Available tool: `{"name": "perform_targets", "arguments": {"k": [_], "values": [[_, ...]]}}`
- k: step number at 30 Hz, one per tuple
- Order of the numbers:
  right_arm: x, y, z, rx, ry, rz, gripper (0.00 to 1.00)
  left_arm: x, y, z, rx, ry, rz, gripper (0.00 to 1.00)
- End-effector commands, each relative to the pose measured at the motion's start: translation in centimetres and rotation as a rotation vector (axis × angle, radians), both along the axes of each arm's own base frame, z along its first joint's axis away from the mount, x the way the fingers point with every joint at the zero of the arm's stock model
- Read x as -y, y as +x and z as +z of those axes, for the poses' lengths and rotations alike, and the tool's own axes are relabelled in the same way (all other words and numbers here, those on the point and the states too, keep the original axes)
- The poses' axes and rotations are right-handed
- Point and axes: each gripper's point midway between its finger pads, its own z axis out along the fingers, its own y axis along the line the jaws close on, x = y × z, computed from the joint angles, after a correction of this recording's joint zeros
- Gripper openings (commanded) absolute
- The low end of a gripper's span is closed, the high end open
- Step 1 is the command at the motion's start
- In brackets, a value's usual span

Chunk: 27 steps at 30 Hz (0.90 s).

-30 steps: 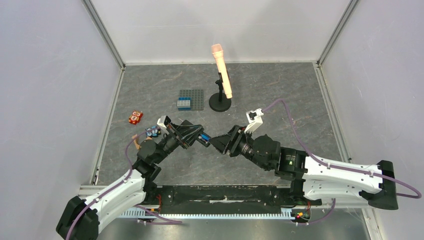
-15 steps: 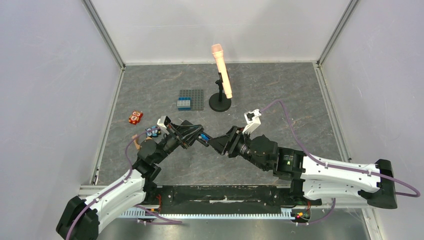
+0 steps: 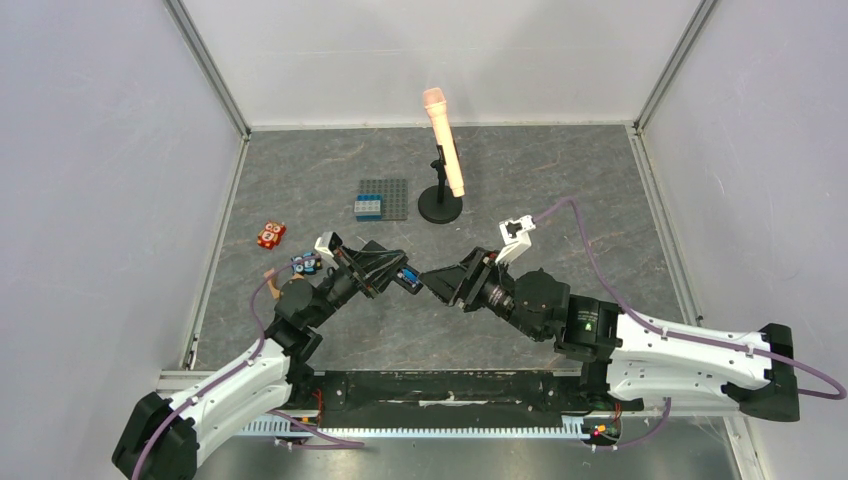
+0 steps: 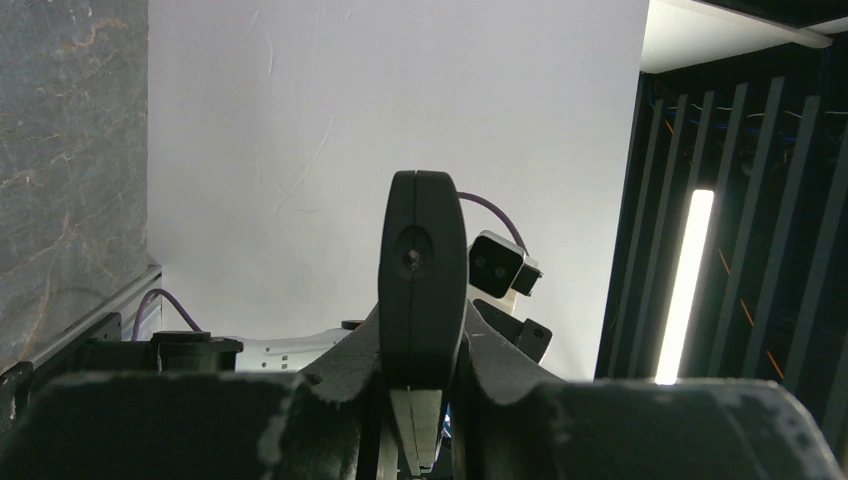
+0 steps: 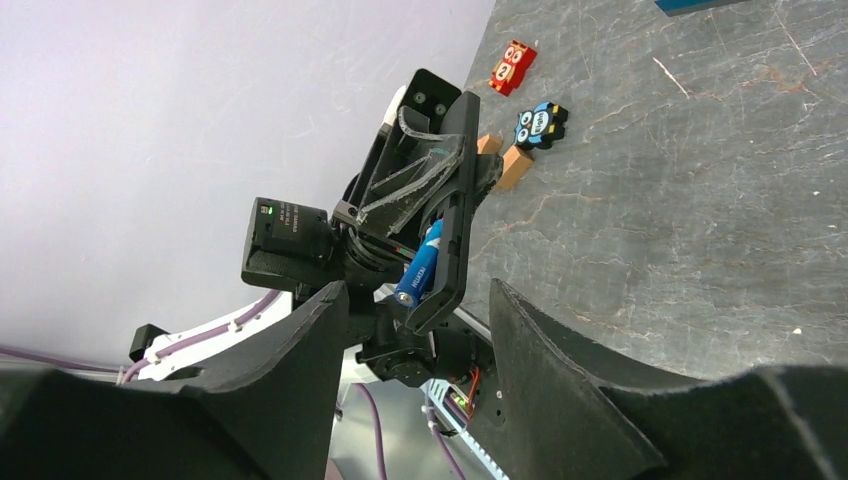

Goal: Load the batteries into the remote control

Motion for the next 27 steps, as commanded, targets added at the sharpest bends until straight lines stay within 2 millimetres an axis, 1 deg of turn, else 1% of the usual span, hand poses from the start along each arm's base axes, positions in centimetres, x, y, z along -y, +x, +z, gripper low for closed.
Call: {"name": "perform_targets", "arguments": {"k": [1,10,11,15,27], "values": [[0.1,0.4,0.8,0.013,0.025,-0.027,0.55,-0.3,-0.4,3.4,0.077,-0.067,-0.004,0.02],[-0.4,0.5,0.2,0.011,-0.022,-0.021,0.5,-0.2,-0.5,3.7,0.081,-0.068,-0.005,0.02],[-0.3,0.6,-0.3,0.003,-0.049,-0.026,0.49,-0.3,-0.5,3.7,0.08,-0.069,-0.004,0.02],[-0.2,1.0,-0.9,-0.007,-0.066,-0.049,0.48,-0.3,-0.5,3.8,0.081,-0.07,-0.002,0.02],[0.1,1.7,-1.3,-0.026,-0.074,-0.098,0.46,-0.2,-1.2,3.6,0.099,-0.05,-0.023,0.02]]}}
